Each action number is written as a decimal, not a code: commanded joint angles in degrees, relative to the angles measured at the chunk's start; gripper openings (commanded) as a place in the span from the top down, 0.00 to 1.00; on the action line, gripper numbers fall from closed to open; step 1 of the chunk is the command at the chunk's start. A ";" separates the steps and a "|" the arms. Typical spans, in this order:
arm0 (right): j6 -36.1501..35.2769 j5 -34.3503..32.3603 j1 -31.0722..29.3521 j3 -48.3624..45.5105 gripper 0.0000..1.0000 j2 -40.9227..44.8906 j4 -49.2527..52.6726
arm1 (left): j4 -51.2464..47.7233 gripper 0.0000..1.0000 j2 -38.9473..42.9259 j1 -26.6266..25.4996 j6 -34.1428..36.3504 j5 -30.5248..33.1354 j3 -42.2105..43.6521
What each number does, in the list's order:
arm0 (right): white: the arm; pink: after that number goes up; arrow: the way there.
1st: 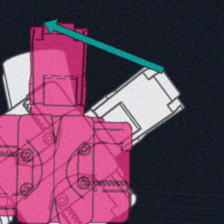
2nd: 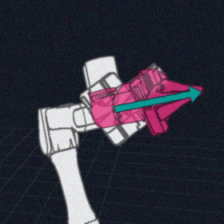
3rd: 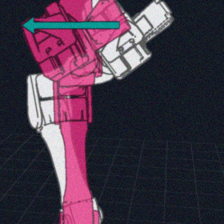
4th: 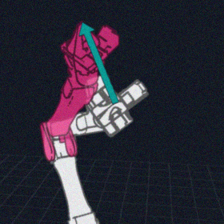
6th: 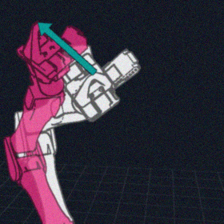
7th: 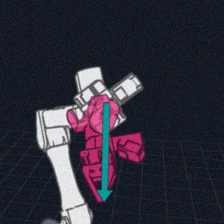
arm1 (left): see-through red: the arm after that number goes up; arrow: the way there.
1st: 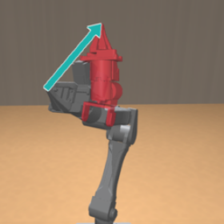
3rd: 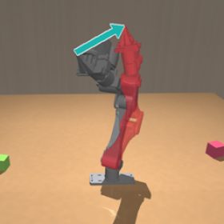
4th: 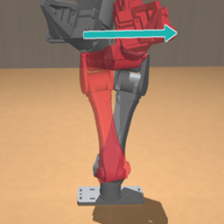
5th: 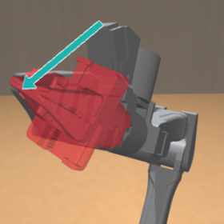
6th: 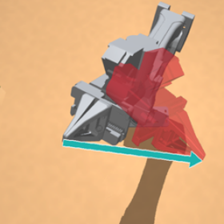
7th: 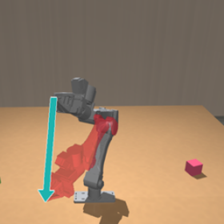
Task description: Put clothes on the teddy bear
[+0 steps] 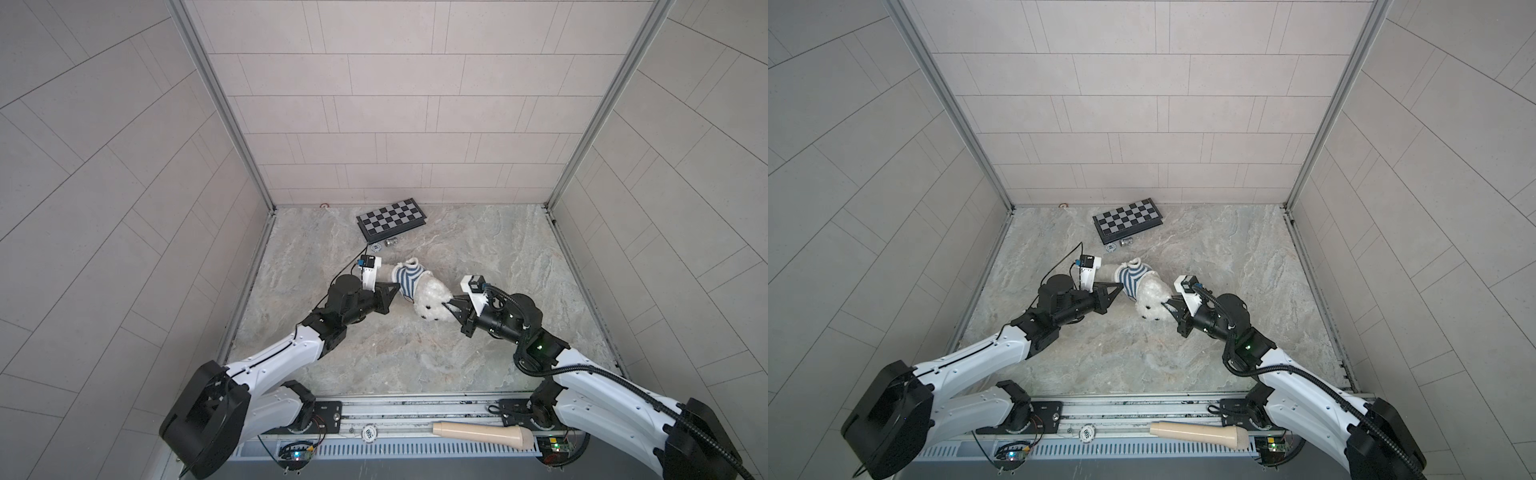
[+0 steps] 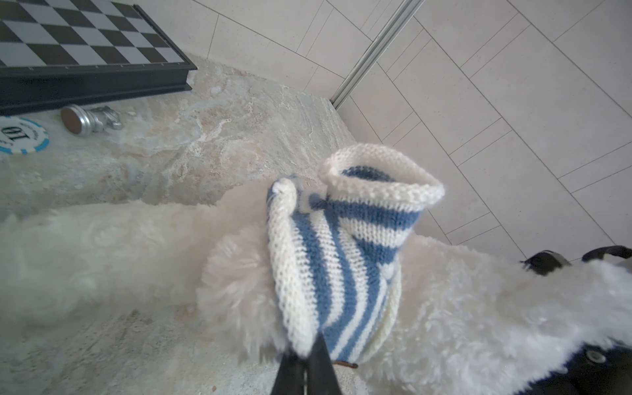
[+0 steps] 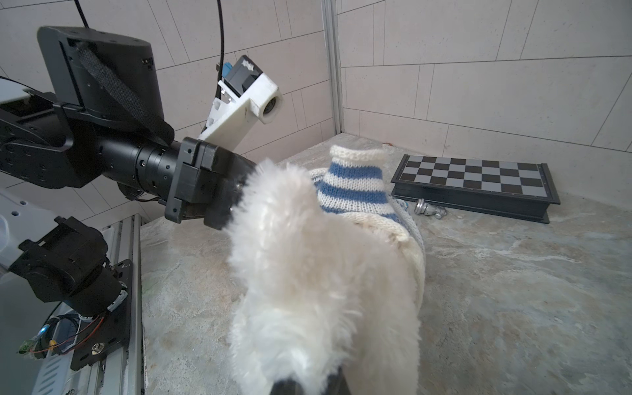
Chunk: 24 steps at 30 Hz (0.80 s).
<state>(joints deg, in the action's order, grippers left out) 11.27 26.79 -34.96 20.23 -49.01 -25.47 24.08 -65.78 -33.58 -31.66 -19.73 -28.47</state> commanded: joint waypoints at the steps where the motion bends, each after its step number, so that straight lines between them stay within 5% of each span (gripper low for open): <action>1: 0.36 1.04 0.07 0.31 1.00 2.07 -3.10 | -0.18 1.00 1.16 -0.25 0.97 2.85 -0.01; 7: 0.35 -0.24 0.05 0.16 1.00 4.05 -1.62 | -8.81 1.00 1.33 1.88 0.62 9.57 -1.18; 24: 3.23 -6.35 0.03 -4.09 1.00 11.54 0.32 | -10.26 1.00 0.96 7.79 -3.66 15.37 2.01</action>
<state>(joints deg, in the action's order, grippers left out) 13.17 23.03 -35.14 16.08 -39.59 -22.04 15.81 -65.04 -28.34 -33.98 -11.77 -28.10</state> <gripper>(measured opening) 0.074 0.043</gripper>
